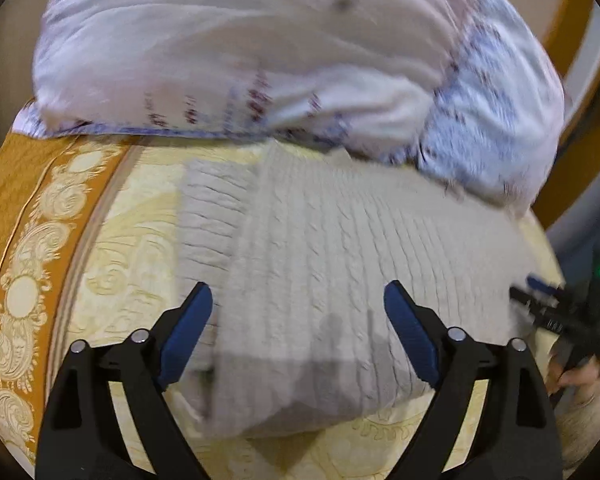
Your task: Fold small clothes
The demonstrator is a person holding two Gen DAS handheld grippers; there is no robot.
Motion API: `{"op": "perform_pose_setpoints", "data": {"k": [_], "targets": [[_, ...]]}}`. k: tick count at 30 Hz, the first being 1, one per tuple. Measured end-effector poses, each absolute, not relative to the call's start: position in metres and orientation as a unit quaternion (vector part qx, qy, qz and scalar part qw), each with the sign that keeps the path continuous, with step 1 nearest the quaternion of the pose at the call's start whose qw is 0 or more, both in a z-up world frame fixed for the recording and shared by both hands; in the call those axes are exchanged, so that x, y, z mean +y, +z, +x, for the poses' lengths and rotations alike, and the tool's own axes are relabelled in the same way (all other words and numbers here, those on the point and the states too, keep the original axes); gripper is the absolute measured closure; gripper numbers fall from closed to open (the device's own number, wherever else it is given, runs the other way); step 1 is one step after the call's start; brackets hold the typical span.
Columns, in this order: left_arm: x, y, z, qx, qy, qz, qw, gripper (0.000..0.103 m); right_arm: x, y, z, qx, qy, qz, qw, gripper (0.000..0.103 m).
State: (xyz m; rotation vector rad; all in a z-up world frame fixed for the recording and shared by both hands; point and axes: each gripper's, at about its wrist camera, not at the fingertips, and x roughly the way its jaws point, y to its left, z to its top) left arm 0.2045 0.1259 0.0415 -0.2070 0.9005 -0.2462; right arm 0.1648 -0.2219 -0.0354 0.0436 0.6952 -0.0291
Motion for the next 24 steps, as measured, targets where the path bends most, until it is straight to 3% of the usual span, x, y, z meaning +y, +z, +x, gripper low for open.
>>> {"op": "perform_pose_setpoints", "data": {"k": [8, 24], "targets": [[0.172, 0.031, 0.228, 0.456, -0.094, -0.195, 0.863, 0.014, -0.195, -0.025, 0.179, 0.330, 0.001, 0.019, 0.944, 0.015], [0.159, 0.010, 0.246, 0.479, -0.103, -0.204, 0.847, 0.014, -0.166, -0.032, 0.202, 0.329, -0.021, -0.003, 0.944, 0.011]]}}
